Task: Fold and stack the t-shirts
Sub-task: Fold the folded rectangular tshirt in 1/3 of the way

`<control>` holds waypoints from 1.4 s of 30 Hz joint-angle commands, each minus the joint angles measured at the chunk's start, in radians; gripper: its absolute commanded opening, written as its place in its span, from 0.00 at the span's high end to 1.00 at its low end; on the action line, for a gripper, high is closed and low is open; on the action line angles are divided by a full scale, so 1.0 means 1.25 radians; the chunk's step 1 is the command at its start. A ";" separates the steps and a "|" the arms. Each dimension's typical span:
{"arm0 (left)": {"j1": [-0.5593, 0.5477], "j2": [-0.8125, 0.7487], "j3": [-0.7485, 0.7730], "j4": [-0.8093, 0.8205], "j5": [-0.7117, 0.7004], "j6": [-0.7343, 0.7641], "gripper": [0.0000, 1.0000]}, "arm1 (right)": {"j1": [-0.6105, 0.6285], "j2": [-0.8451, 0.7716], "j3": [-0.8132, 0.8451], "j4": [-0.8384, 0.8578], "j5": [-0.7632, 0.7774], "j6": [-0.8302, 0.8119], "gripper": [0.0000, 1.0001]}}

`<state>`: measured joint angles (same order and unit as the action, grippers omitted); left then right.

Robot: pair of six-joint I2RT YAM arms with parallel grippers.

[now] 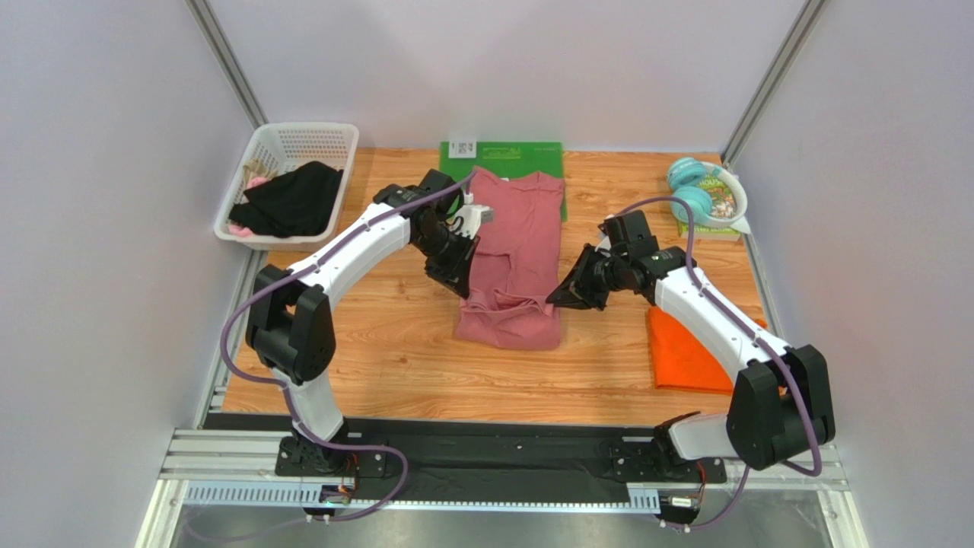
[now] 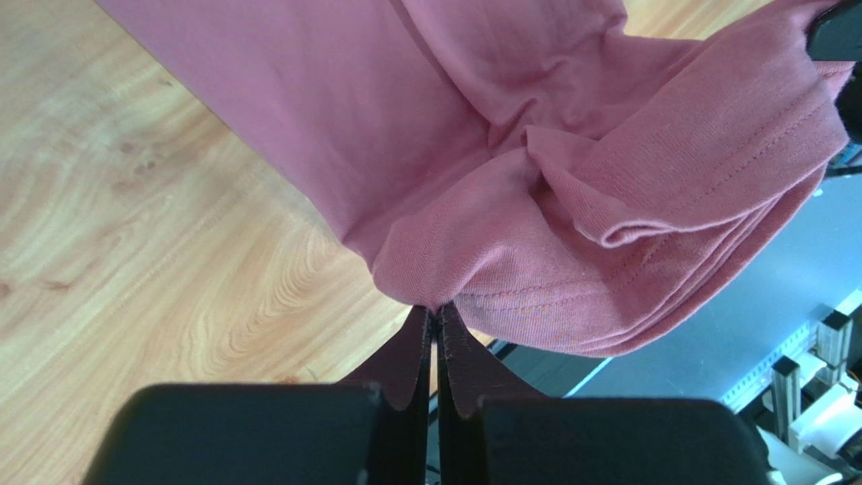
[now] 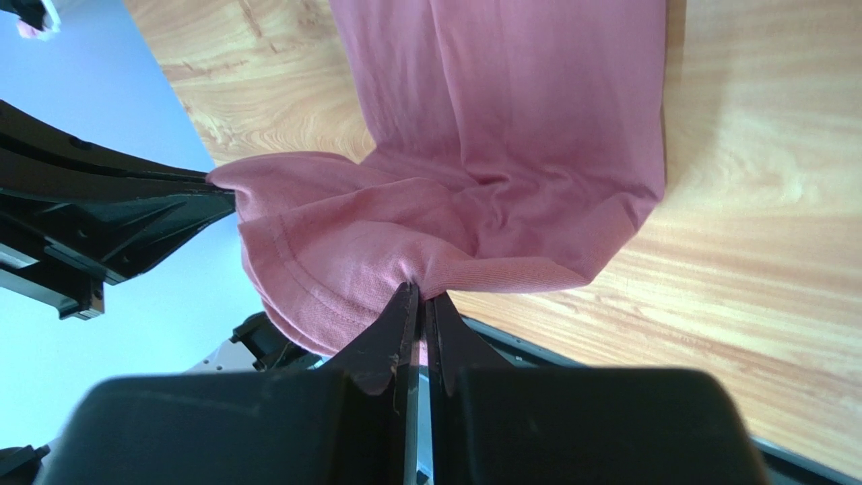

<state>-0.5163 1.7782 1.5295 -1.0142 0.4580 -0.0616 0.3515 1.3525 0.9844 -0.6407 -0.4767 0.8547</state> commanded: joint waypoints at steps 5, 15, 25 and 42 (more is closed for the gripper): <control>0.012 0.041 0.113 -0.012 -0.035 0.009 1.00 | -0.043 0.106 0.097 0.054 -0.030 -0.052 0.96; 0.035 0.120 0.174 -0.010 -0.071 0.012 1.00 | -0.063 0.220 0.160 0.076 -0.047 -0.073 0.98; 0.056 0.216 0.289 -0.015 -0.082 0.006 1.00 | -0.082 0.285 0.244 0.066 -0.067 -0.085 0.98; 0.077 0.326 0.378 0.011 -0.103 -0.005 1.00 | -0.109 0.427 0.334 0.054 -0.062 -0.107 0.99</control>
<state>-0.4332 2.1330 1.9476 -1.0195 0.3408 -0.0624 0.2310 1.8286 1.3430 -0.5877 -0.5480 0.7460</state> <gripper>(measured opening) 0.007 0.022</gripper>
